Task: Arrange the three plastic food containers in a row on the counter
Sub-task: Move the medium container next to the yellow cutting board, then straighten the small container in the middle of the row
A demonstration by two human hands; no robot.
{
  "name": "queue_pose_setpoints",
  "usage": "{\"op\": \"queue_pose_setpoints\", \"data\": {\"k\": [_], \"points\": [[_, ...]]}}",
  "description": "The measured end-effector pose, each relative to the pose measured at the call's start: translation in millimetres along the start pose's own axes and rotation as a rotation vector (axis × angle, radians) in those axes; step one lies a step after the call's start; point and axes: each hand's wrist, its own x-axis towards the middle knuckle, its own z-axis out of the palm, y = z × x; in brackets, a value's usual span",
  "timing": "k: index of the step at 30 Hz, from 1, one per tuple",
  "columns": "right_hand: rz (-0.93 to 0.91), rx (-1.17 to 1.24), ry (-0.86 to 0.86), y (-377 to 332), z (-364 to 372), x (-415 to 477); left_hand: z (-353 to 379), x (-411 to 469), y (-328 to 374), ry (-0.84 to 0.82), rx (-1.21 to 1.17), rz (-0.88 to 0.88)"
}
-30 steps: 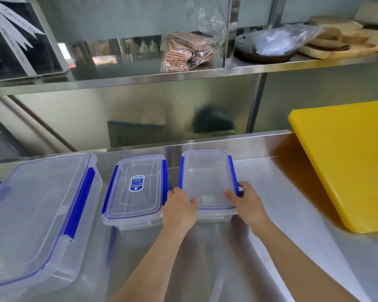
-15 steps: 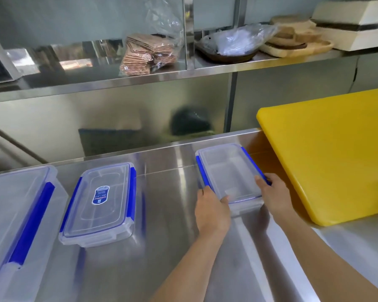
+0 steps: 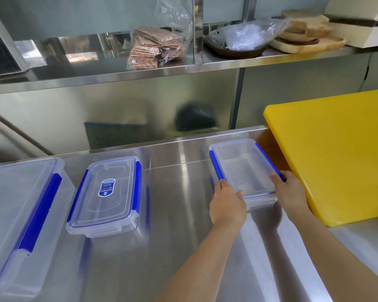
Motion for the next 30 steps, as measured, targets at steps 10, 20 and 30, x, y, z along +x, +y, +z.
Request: {"op": "queue_pose_setpoints", "data": {"k": [10,20,30], "points": [[-0.439,-0.258,0.169,-63,35,-53,-135,12,-87,0.373,0.112,0.082],[-0.281,0.100,-0.708,-122,181,-163,-225,-3,-209,0.412,-0.141,-0.341],[-0.267,-0.008,-0.628,-100,192,-160,-182,-5,-193,0.347,-0.437,-0.190]]}}
